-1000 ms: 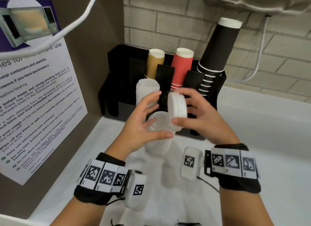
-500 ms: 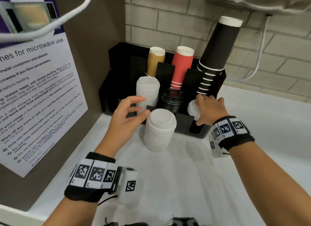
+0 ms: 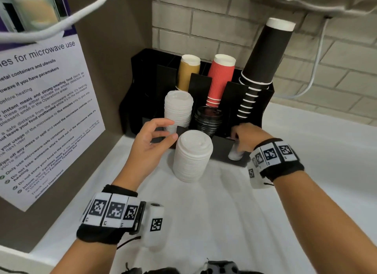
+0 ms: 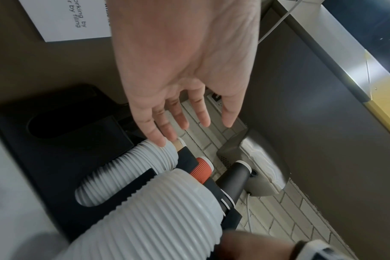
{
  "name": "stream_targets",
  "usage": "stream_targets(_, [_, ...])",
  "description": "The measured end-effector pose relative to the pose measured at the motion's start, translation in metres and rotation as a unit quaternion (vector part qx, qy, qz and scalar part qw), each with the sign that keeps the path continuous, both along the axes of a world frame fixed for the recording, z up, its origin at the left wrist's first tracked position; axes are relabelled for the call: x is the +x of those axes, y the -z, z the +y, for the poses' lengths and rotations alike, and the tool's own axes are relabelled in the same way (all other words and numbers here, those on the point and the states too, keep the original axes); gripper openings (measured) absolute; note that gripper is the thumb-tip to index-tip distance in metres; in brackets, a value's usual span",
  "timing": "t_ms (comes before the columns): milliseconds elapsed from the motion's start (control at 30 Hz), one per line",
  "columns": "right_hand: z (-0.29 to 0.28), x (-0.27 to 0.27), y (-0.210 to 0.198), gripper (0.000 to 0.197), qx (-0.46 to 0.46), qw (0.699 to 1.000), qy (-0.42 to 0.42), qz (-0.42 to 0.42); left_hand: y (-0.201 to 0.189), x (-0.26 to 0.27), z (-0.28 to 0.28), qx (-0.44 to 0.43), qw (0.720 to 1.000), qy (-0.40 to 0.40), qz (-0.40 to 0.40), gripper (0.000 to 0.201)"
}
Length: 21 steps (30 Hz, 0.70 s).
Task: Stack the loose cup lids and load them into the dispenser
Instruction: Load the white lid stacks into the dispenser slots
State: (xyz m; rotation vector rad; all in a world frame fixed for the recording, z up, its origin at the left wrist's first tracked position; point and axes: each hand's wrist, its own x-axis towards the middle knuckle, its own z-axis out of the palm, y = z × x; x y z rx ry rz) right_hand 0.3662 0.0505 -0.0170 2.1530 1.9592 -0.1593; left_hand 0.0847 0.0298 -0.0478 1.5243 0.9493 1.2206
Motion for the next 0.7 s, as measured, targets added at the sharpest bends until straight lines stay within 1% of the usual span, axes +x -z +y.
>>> stream_targets(33, [-0.003,0.0,-0.005,0.033,0.055,0.998,0.005,0.04,0.0,0.0,0.0,-0.002,1.0,-0.002,-0.003,0.025])
stream_targets(67, [-0.007,-0.003,-0.008,0.028,0.13,0.988,0.003,0.087,0.0,0.0,0.0,-0.004,1.0,-0.004,-0.005,0.025])
stream_targets(100, [-0.012,-0.01,-0.01,0.024,0.21,0.967,-0.007,0.146,-0.001,0.0,-0.001,-0.006,1.0,-0.006,-0.008,0.025])
stream_targets(133, [-0.018,-0.022,-0.012,0.018,0.266,0.94,-0.024,0.214,-0.001,0.0,-0.001,-0.009,1.0,-0.007,-0.01,0.025])
stream_targets(167, [-0.024,-0.036,-0.013,0.017,0.279,0.92,-0.045,0.27,-0.002,0.0,-0.001,-0.011,1.0,-0.008,-0.014,0.025])
stream_targets(200, [-0.028,-0.049,-0.012,0.024,0.253,0.914,-0.063,0.31,-0.002,0.0,-0.002,-0.013,1.0,-0.008,-0.018,0.025])
stream_targets(233, [-0.031,-0.062,-0.01,0.035,0.207,0.916,-0.073,0.336,-0.003,0.0,-0.002,-0.015,1.0,-0.008,-0.021,0.025])
stream_targets(300, [-0.032,-0.078,-0.003,0.054,0.139,0.924,-0.073,0.35,-0.004,0.0,-0.002,-0.017,1.0,-0.007,-0.024,0.025])
stream_targets(367, [-0.031,-0.087,0.003,0.064,0.133,0.926,-0.07,0.348,-0.004,0.0,-0.003,-0.017,0.999,-0.008,-0.026,0.025])
stream_targets(467, [-0.029,-0.093,0.009,0.068,0.142,0.923,-0.065,0.351,-0.003,-0.001,-0.004,-0.019,1.0,-0.005,-0.022,0.025])
stream_targets(700, [-0.022,-0.096,0.014,0.065,0.136,0.926,-0.063,0.345,-0.005,-0.003,0.003,-0.016,1.0,0.002,-0.021,0.026])
